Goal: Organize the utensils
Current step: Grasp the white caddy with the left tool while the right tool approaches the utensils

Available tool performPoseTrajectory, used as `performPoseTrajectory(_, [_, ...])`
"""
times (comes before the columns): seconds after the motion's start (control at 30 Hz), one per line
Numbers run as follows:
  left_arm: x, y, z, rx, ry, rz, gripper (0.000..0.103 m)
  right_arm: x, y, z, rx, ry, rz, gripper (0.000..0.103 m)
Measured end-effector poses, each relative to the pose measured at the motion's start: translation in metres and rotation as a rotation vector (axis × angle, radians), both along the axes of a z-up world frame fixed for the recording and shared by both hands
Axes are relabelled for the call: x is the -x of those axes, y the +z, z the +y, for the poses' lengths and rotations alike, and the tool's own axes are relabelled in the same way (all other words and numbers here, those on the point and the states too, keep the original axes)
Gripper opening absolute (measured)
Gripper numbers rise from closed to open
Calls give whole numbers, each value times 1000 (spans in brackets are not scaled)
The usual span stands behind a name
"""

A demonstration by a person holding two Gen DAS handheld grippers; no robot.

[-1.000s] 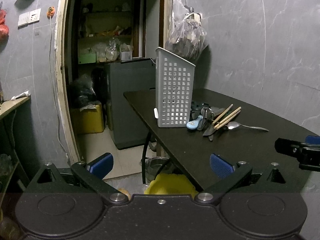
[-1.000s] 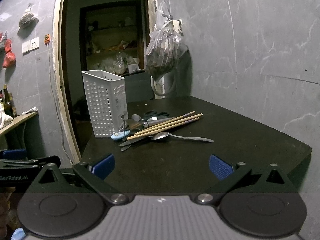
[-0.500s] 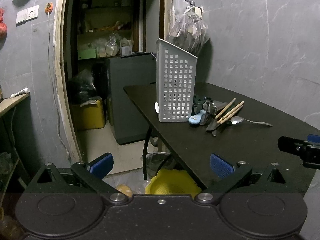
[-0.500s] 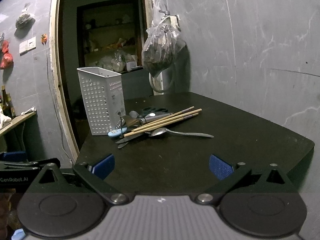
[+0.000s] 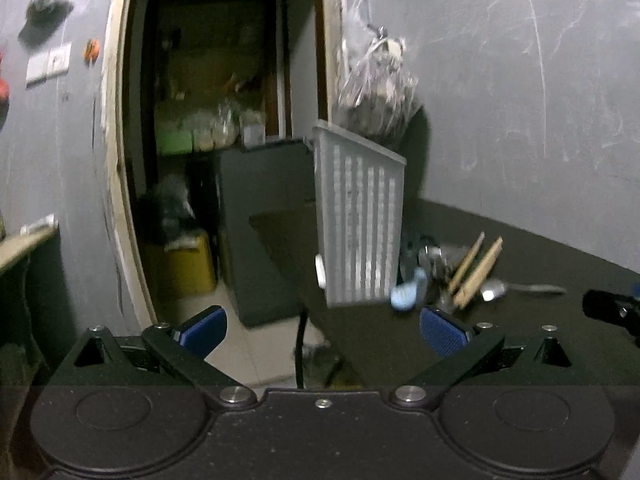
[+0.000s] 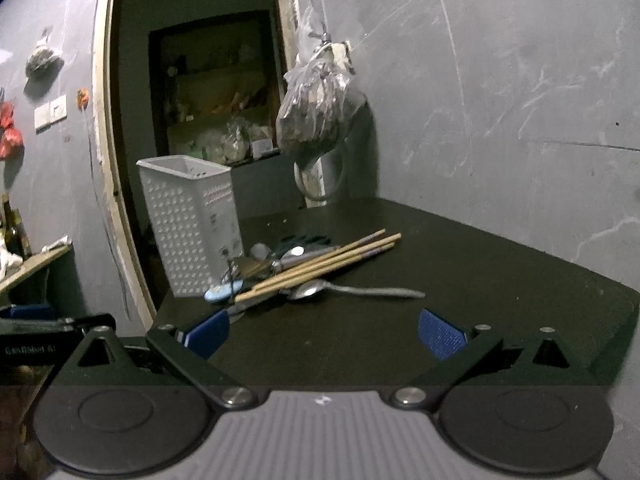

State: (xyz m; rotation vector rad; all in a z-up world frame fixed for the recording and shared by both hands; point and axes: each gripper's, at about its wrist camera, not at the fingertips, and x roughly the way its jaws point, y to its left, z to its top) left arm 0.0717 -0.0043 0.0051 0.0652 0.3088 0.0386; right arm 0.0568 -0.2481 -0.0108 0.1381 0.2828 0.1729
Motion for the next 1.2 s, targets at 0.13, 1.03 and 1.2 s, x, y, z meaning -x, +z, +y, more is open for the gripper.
performPoseTrajectory(0.13, [-25,12,-8,-43,-6,-38,102,-13,2,-7,-8,-19,-2,103])
performPoseTrajectory(1.03, [-164,17,-46,-164,36,-69,101,-116,15,17,266,56,90,103])
performPoseTrajectory(1.2, [-164,17,-30,-160,-9,-77,99,-129,14,33,320,110,94,103])
